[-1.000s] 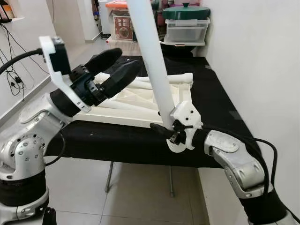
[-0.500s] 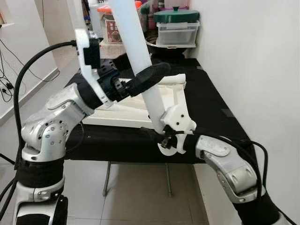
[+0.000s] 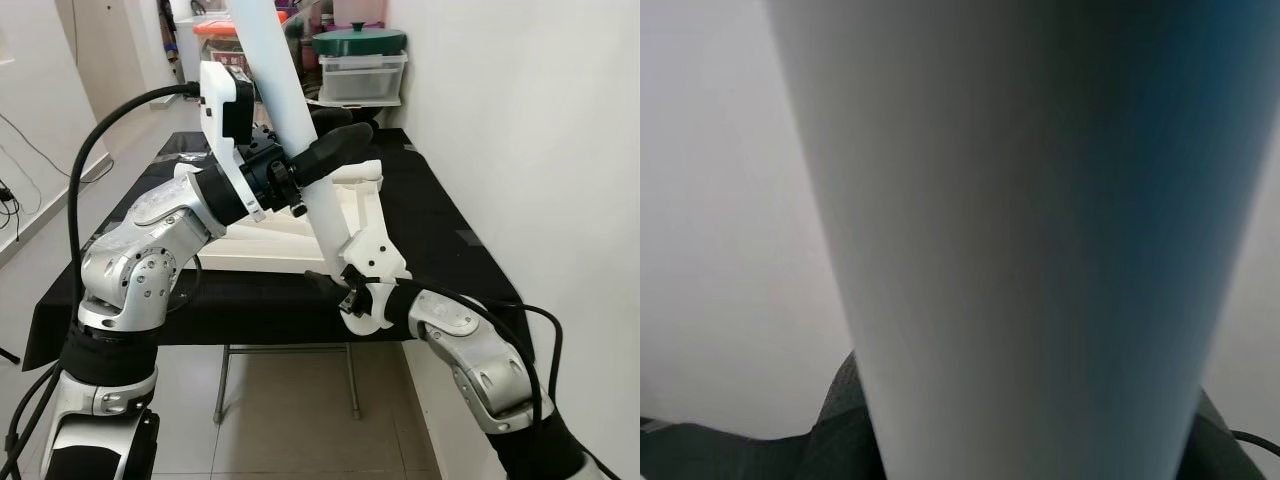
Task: Building children table
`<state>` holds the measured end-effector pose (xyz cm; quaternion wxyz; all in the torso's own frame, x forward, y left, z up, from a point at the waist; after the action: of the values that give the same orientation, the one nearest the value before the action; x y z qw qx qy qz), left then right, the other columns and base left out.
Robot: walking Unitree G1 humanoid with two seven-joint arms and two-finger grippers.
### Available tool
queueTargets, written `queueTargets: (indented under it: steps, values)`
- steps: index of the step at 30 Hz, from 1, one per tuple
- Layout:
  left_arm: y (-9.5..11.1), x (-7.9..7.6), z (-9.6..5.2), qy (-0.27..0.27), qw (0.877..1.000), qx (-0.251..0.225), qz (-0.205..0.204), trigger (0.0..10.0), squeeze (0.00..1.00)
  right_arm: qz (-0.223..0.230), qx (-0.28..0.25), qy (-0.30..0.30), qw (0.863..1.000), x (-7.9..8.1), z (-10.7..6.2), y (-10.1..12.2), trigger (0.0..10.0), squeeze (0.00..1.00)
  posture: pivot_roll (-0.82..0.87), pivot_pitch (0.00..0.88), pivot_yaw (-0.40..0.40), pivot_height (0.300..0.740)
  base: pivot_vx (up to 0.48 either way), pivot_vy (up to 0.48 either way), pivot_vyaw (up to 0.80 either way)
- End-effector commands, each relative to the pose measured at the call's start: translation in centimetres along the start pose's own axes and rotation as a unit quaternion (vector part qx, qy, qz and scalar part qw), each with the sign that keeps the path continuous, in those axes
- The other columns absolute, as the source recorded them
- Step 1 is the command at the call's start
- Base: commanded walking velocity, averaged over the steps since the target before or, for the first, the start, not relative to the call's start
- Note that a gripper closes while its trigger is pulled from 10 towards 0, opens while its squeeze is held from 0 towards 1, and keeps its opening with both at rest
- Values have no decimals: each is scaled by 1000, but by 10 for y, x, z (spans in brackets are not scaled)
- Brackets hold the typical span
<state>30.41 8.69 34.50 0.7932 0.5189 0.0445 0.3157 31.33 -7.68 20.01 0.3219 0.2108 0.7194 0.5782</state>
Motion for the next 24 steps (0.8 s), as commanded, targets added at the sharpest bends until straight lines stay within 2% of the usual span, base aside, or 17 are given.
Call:
queueTargets:
  steps: [1, 14, 15, 16, 17, 19, 22, 24]
  values:
    - [-9, 12, -8, 53, 998, 23, 4, 0, 0, -17, -22, 28, 999, 14, 4, 11, 10000, 0, -66, 5, 16, 740, 0, 0, 0]
    - [-13, 8, -9, 47, 999, 26, -5, 0, 0, 3, -13, 31, 999, 15, 5, 8, 10000, 0, -64, 9, 11, 740, 0, 0, 0]
    - [-14, 7, -10, 42, 999, 28, -7, 0, 0, 16, -13, 42, 999, 17, 4, 8, 10000, 322, -64, 9, 12, 740, 0, 0, 0]
    - [-14, 7, -10, 42, 999, 28, -7, 0, 0, 16, -13, 42, 999, 17, 4, 8, 10000, 322, -64, 9, 12, 740, 0, 0, 0]
    - [-16, 5, -10, 34, 999, 32, -11, 0, 0, 26, -13, 58, 998, 20, 3, 8, 10000, 1000, -64, 12, 13, 740, 0, 0, 0]
    - [-20, 0, -12, 17, 999, 41, -18, 0, 0, 35, -13, 95, 995, 27, 0, 8, 10000, 1000, -64, 13, 8, 740, 0, 0, 0]
    - [-22, -5, -13, -1, 999, 44, -23, 0, 0, 45, -14, 100, 994, 29, 0, 8, 10000, 1000, -65, 15, 8, 740, 0, 0, 0]
    - [-27, -17, -15, -50, 997, 52, -36, 0, 0, 54, -7, 121, 991, 31, 0, 6, 10000, 1000, -66, 19, 6, 740, 0, 0, 0]
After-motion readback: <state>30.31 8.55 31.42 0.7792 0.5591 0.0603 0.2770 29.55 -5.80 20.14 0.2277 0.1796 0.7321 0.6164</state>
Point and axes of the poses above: a point about 5 cm out from each wrist's last joint towards the gripper, its own z axis pointing out of the wrist towards the gripper, its own y axis along the axis of the wrist's last joint, x = y × z, the point moved 2 cm from there along z, pointing out of the wrist towards the gripper, and after that the axes turned 9 degrees about z, right-handed, at the moved point
